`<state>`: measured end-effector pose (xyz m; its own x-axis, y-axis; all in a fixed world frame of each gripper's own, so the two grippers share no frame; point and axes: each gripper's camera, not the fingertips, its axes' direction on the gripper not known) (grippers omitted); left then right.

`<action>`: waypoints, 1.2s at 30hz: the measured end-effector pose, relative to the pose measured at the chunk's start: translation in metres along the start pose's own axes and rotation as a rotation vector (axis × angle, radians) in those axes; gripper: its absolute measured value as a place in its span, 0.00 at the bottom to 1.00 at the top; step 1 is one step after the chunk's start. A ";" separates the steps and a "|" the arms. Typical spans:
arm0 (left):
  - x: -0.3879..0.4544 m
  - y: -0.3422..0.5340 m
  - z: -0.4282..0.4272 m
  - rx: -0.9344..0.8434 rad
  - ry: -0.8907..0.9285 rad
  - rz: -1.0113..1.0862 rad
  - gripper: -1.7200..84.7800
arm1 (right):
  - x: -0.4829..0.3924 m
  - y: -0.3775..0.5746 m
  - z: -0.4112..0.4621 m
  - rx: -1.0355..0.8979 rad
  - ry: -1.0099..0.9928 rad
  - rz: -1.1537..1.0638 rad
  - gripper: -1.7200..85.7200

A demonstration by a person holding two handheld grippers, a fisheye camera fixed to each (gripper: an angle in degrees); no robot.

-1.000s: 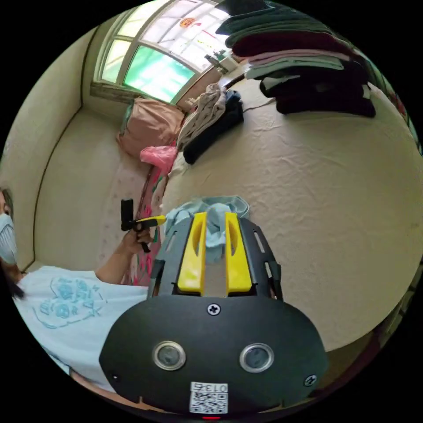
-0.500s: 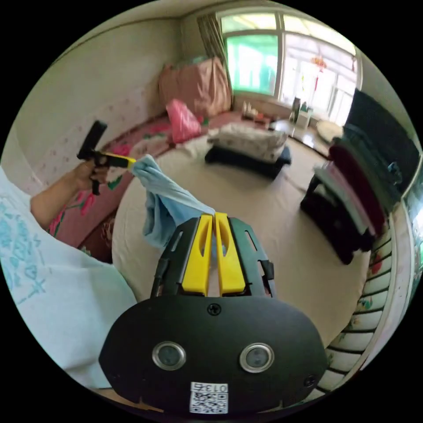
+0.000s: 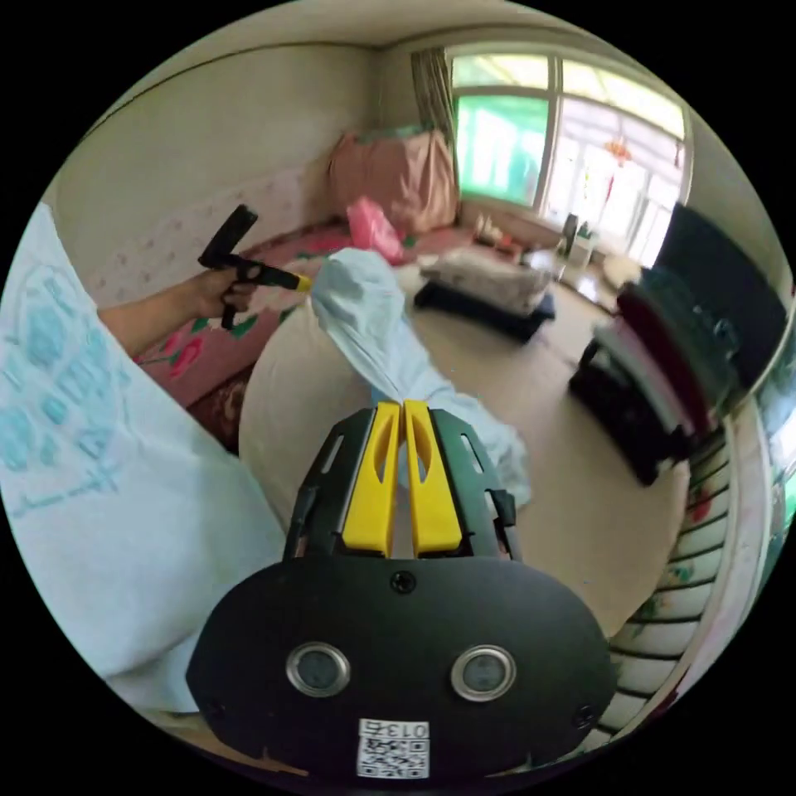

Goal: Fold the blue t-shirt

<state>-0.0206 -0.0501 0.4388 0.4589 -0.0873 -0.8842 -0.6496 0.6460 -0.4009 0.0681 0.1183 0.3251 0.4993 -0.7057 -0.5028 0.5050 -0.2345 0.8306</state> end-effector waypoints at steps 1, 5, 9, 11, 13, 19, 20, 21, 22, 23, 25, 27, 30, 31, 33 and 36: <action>-0.018 0.016 0.026 -0.061 0.027 -0.105 0.04 | -0.001 0.004 0.018 -0.051 -0.006 0.022 0.03; -0.036 0.064 0.059 -0.103 0.033 -0.340 0.12 | -0.001 0.024 0.091 -0.274 -0.135 0.174 0.06; 0.023 0.061 0.070 -0.235 -0.133 -0.071 0.14 | 0.013 0.024 0.070 -0.207 -0.136 0.264 0.12; 0.078 0.054 0.101 -0.379 -0.271 0.223 0.15 | 0.027 0.024 0.074 -0.254 -0.106 0.322 0.14; 0.115 0.052 0.130 -0.449 -0.348 0.428 0.16 | 0.038 0.020 0.082 -0.291 -0.135 0.346 0.14; 0.178 0.049 0.204 -0.567 -0.500 0.824 0.16 | 0.035 -0.038 0.096 -0.345 -0.058 0.226 0.14; 0.180 0.046 0.210 -0.583 -0.468 0.820 0.16 | 0.047 -0.047 0.092 -0.317 -0.104 0.297 0.14; 0.180 0.043 0.210 -0.581 -0.453 0.810 0.16 | 0.063 -0.052 0.086 -0.285 -0.155 0.392 0.14; 0.178 0.038 0.211 -0.598 -0.425 0.780 0.15 | 0.071 -0.054 0.083 -0.270 -0.174 0.441 0.14; 0.177 0.033 0.210 -0.621 -0.384 0.738 0.13 | 0.086 -0.055 0.077 -0.244 -0.204 0.521 0.14; 0.177 0.027 0.207 -0.628 -0.390 0.709 0.09 | 0.104 -0.055 0.066 -0.218 -0.217 0.606 0.13; 0.180 0.022 0.200 -0.630 -0.387 0.701 0.05 | 0.116 -0.061 0.054 -0.223 -0.209 0.650 0.13; 0.185 0.014 0.184 -0.585 -0.374 0.657 0.03 | 0.122 -0.077 0.048 -0.220 -0.269 0.695 0.13; 0.187 0.013 0.179 -0.582 -0.380 0.646 0.03 | 0.122 -0.082 0.048 -0.222 -0.275 0.700 0.13; 0.191 0.014 0.172 -0.568 -0.389 0.643 0.03 | 0.122 -0.099 0.052 -0.243 -0.320 0.735 0.12; 0.205 0.014 0.151 -0.506 -0.407 0.650 0.03 | 0.122 -0.119 0.051 -0.249 -0.388 0.814 0.07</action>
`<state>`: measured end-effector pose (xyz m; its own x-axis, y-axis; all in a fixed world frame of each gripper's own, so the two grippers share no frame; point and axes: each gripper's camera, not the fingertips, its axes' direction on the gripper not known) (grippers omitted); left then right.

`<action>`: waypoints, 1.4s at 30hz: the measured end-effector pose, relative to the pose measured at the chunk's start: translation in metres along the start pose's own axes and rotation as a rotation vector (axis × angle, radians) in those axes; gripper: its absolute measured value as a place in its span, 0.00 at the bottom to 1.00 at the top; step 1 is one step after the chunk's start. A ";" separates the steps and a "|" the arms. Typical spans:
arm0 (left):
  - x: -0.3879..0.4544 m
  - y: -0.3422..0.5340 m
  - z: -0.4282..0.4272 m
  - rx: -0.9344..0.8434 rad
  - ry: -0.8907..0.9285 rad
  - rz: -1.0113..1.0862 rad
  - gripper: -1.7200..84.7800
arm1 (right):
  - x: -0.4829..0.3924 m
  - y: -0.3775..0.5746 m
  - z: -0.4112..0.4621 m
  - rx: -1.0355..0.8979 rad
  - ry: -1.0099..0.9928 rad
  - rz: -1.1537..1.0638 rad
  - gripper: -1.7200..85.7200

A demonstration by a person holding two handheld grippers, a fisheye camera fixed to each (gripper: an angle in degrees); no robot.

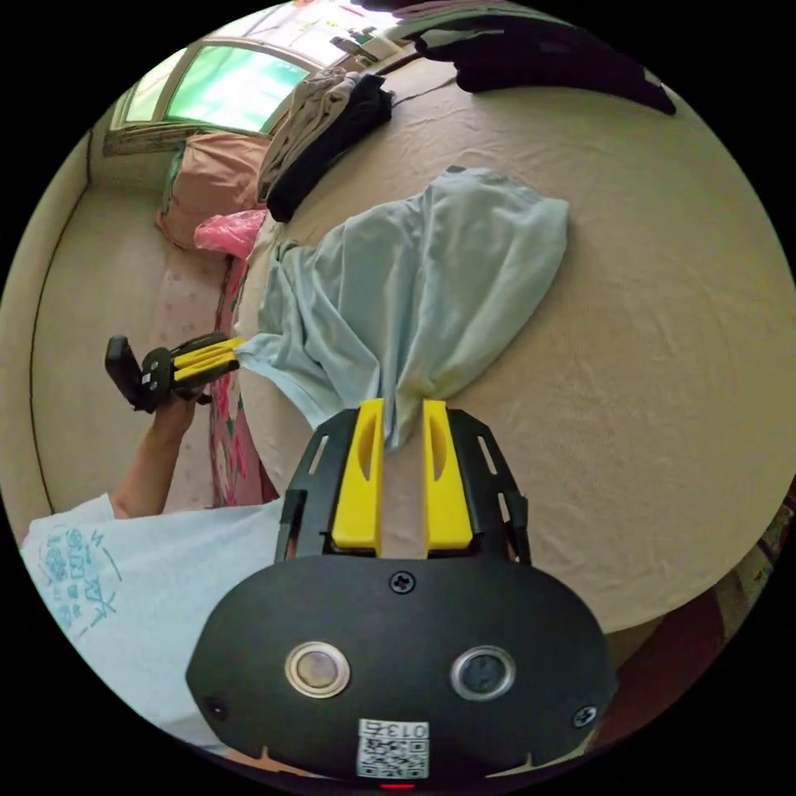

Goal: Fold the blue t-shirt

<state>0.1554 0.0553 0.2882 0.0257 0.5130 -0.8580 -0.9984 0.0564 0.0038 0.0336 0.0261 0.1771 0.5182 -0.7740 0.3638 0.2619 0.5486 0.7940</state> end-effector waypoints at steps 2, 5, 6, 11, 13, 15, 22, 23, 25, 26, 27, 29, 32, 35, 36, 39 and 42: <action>0.003 0.006 -0.026 0.061 -0.047 -0.016 0.02 | -0.012 -0.004 -0.009 0.009 0.013 0.034 0.05; 0.001 0.015 -0.064 0.133 -0.149 -0.059 0.02 | -0.046 -0.001 -0.052 0.163 -0.036 -0.011 0.03; -0.001 0.018 -0.072 0.152 -0.167 -0.070 0.02 | -0.061 0.003 -0.078 0.248 -0.045 -0.038 0.03; -0.013 0.030 -0.154 0.345 -0.280 -0.121 0.02 | -0.124 0.017 -0.202 0.574 -0.106 -0.163 0.03; -0.014 0.026 -0.188 0.422 -0.314 -0.113 0.02 | -0.158 0.024 -0.255 0.693 -0.095 -0.250 0.02; -0.009 0.022 -0.227 0.529 -0.349 -0.087 0.02 | -0.206 0.047 -0.332 0.888 -0.095 -0.374 0.02; 0.021 -0.002 -0.326 0.763 -0.426 0.045 0.02 | -0.297 0.110 -0.454 1.056 0.016 -0.516 0.02; 0.026 -0.007 -0.335 0.770 -0.427 0.051 0.02 | -0.311 0.128 -0.472 1.092 0.022 -0.545 0.02; 0.037 -0.013 -0.346 0.803 -0.466 0.056 0.02 | -0.335 0.160 -0.490 1.173 0.148 -0.572 0.02; 0.041 -0.018 -0.349 0.814 -0.466 0.059 0.02 | -0.339 0.177 -0.499 1.220 0.149 -0.585 0.02; 0.041 -0.020 -0.350 0.817 -0.455 0.058 0.02 | -0.336 0.188 -0.507 1.224 0.115 -0.575 0.02; 0.037 -0.034 -0.340 0.816 -0.369 0.078 0.02 | -0.331 0.199 -0.511 1.211 0.143 -0.546 0.02; 0.021 -0.064 -0.306 0.766 -0.227 0.084 0.02 | -0.313 0.204 -0.503 1.143 0.237 -0.485 0.02; 0.000 -0.113 -0.259 0.693 -0.089 0.070 0.02 | -0.277 0.190 -0.493 1.043 0.276 -0.391 0.02; -0.005 -0.125 -0.249 0.680 -0.057 0.072 0.02 | -0.260 0.182 -0.491 1.008 0.304 -0.344 0.02; -0.032 -0.186 -0.219 0.642 0.072 0.040 0.02 | -0.231 0.175 -0.502 1.009 0.304 -0.291 0.02; -0.047 -0.226 -0.234 0.756 0.136 0.040 0.02 | -0.252 0.201 -0.525 1.096 0.405 -0.366 0.02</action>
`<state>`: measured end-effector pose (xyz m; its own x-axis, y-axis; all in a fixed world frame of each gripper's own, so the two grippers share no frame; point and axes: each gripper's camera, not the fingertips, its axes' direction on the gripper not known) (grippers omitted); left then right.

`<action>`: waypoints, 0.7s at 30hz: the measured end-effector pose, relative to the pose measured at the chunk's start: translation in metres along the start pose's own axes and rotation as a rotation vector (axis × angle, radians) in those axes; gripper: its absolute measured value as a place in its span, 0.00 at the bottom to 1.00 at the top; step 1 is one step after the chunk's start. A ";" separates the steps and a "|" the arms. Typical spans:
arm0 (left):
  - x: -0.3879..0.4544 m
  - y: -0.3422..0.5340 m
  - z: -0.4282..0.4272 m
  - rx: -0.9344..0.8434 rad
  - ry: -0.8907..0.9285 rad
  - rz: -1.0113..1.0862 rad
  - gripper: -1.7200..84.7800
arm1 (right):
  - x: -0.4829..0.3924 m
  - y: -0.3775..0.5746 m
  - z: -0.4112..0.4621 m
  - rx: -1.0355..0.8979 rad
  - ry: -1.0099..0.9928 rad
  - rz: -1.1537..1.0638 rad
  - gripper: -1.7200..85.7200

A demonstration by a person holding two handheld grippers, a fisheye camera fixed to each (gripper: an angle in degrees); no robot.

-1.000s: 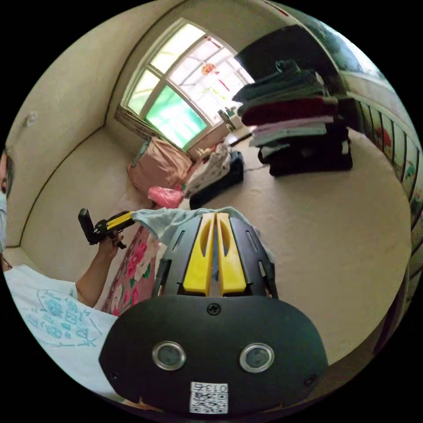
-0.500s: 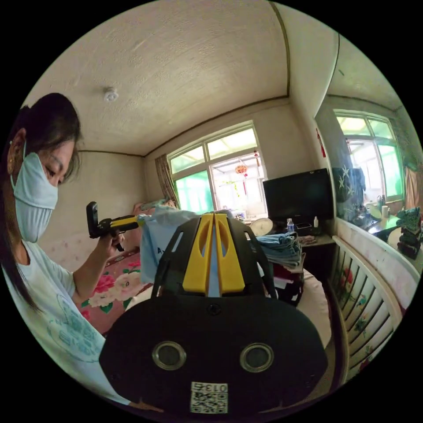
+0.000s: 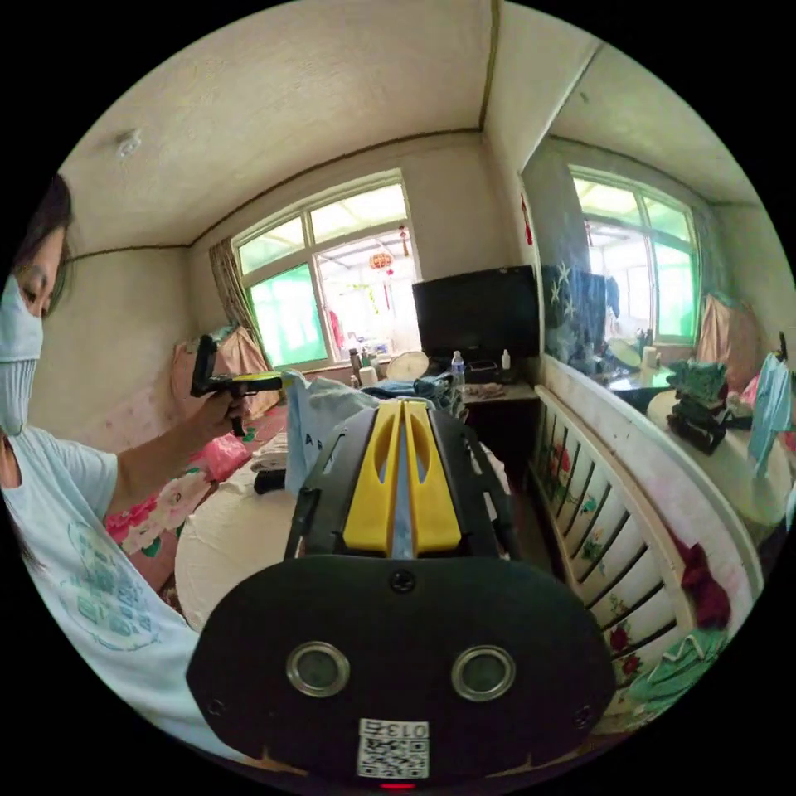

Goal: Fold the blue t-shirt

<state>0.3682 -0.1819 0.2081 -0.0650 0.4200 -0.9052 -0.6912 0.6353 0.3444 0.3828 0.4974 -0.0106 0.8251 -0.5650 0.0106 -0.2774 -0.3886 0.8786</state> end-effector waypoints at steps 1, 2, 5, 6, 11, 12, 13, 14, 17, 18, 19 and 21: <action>0.002 -0.016 -0.006 0.063 -0.018 0.050 0.02 | -0.005 -0.003 -0.008 0.014 0.011 -0.022 0.02; 0.006 -0.028 -0.015 0.124 -0.037 0.118 0.02 | -0.015 -0.007 -0.024 0.039 0.008 -0.058 0.02; 0.013 -0.039 -0.036 0.204 -0.105 0.258 0.02 | -0.055 -0.002 -0.047 0.032 -0.063 -0.164 0.02; 0.011 -0.037 -0.039 0.206 -0.107 0.268 0.02 | -0.074 0.005 -0.047 -0.009 -0.117 -0.213 0.02; -0.036 0.029 -0.050 0.128 -0.023 0.185 0.02 | -0.151 0.061 0.016 -0.275 -0.425 -0.257 0.02; -0.042 0.042 -0.050 0.109 -0.032 0.170 0.02 | -0.168 0.083 0.048 -0.348 -0.525 -0.214 0.02; -0.056 0.071 -0.049 0.067 -0.044 0.131 0.02 | -0.177 0.095 0.067 -0.390 -0.578 -0.185 0.02; -0.070 0.103 -0.048 0.010 -0.058 0.089 0.02 | -0.195 0.123 0.107 -0.486 -0.684 -0.129 0.02; -0.102 0.197 -0.049 -0.135 -0.151 -0.038 0.02 | -0.255 0.204 0.207 -0.682 -0.893 -0.080 0.02; -0.107 0.216 -0.049 -0.161 -0.172 -0.062 0.02 | -0.278 0.239 0.247 -0.755 -0.941 -0.084 0.02; -0.121 0.255 -0.049 -0.229 -0.206 -0.119 0.02 | -0.288 0.256 0.267 -0.790 -0.959 -0.092 0.02; -0.146 0.309 -0.044 -0.381 -0.228 -0.239 0.02 | -0.332 0.326 0.345 -0.965 -1.027 -0.101 0.03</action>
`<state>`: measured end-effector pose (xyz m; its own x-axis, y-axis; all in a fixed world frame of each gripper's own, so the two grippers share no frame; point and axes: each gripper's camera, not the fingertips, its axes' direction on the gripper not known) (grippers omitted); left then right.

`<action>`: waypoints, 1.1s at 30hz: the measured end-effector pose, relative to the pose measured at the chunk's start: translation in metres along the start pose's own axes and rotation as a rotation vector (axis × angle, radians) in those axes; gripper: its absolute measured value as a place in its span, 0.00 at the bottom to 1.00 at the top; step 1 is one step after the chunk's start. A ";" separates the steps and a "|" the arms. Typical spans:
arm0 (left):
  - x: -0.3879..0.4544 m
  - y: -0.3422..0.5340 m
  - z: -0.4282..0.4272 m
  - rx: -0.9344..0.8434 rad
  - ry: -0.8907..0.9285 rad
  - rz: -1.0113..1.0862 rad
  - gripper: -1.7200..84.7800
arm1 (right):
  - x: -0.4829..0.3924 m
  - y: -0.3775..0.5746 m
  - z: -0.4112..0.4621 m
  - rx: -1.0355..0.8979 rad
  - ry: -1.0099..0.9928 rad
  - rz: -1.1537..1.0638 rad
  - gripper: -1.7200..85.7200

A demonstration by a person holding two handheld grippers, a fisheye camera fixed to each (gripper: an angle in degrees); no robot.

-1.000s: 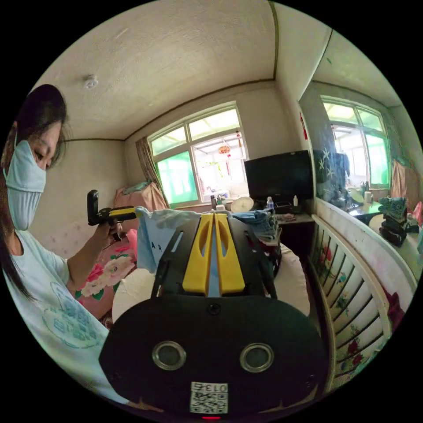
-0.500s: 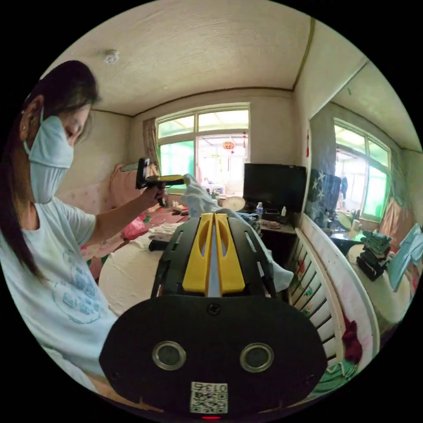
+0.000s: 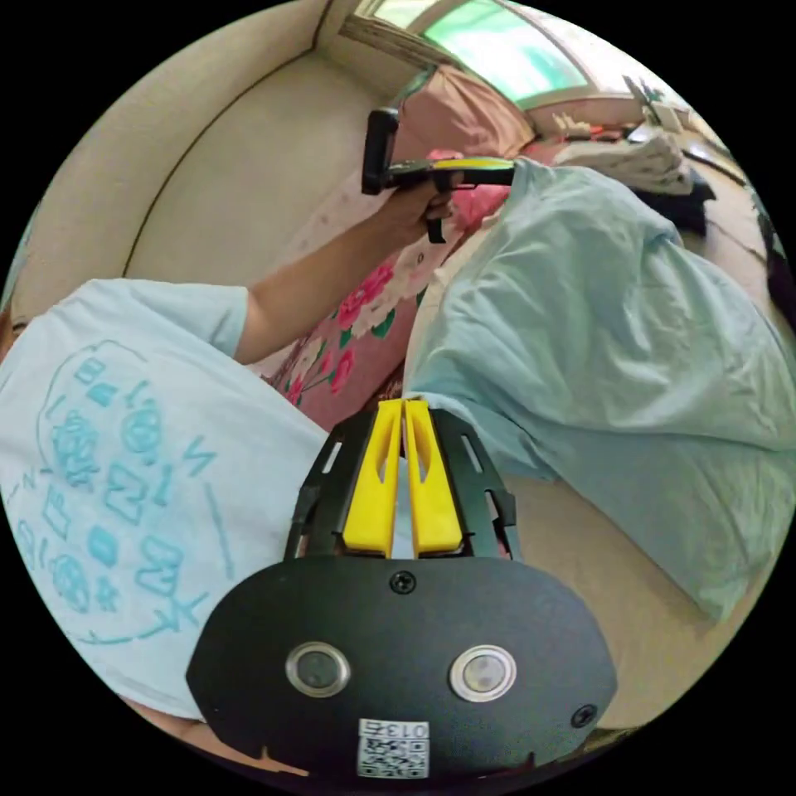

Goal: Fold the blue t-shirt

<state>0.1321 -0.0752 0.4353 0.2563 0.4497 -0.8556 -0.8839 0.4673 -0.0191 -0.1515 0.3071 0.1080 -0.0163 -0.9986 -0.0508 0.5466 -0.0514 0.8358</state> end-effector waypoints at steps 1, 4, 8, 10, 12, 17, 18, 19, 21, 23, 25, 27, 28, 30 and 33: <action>-0.019 0.024 0.015 -0.078 -0.016 -0.052 0.03 | 0.012 -0.006 0.021 -0.024 -0.033 0.008 0.03; -0.059 0.070 0.035 -0.180 -0.044 -0.187 0.03 | 0.047 -0.035 0.105 -0.130 -0.116 0.035 0.03; -0.102 0.112 0.049 -0.258 -0.068 -0.351 0.05 | 0.041 -0.063 0.172 -0.206 0.003 -0.071 0.06; -0.117 0.129 0.046 -0.265 -0.077 -0.423 0.07 | 0.042 -0.067 0.192 -0.278 -0.003 -0.080 0.10; -0.126 0.147 0.033 -0.220 -0.056 -0.477 0.08 | 0.041 -0.060 0.182 -0.245 -0.065 -0.098 0.10; -0.103 0.203 0.004 -0.158 0.072 -0.562 0.13 | 0.086 0.001 0.068 0.050 0.095 0.045 0.10; -0.096 0.207 0.004 -0.170 0.086 -0.567 0.13 | 0.104 0.026 0.035 0.112 0.231 0.112 0.11; -0.082 0.217 0.004 -0.189 0.113 -0.593 0.15 | 0.113 0.040 0.019 0.140 0.310 0.145 0.11; -0.059 0.233 0.006 -0.166 0.181 -0.670 0.16 | 0.151 0.094 -0.033 0.190 0.600 0.290 0.12; -0.030 0.245 0.015 -0.131 0.274 -0.748 0.17 | 0.179 0.129 -0.060 0.201 0.719 0.388 0.12; -0.012 0.246 0.022 -0.132 0.296 -0.788 0.19 | 0.205 0.154 -0.075 0.190 0.750 0.460 0.13; 0.003 0.246 0.030 -0.131 0.320 -0.832 0.21 | 0.231 0.171 -0.082 0.161 0.751 0.499 0.14; 0.010 0.246 0.036 -0.140 0.334 -0.860 0.22 | 0.237 0.173 -0.082 0.148 0.748 0.499 0.14; 0.016 0.244 0.045 -0.179 0.325 -0.847 0.23 | 0.252 0.177 -0.082 0.139 0.712 0.485 0.15; 0.015 0.246 0.055 -0.208 0.336 -0.873 0.24 | 0.269 0.180 -0.087 0.149 0.672 0.480 0.16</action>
<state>-0.0601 0.0883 0.4461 0.7609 -0.2503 -0.5987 -0.4938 0.3754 -0.7844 0.0148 0.0306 0.1973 0.7180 -0.6940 0.0536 0.2500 0.3290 0.9106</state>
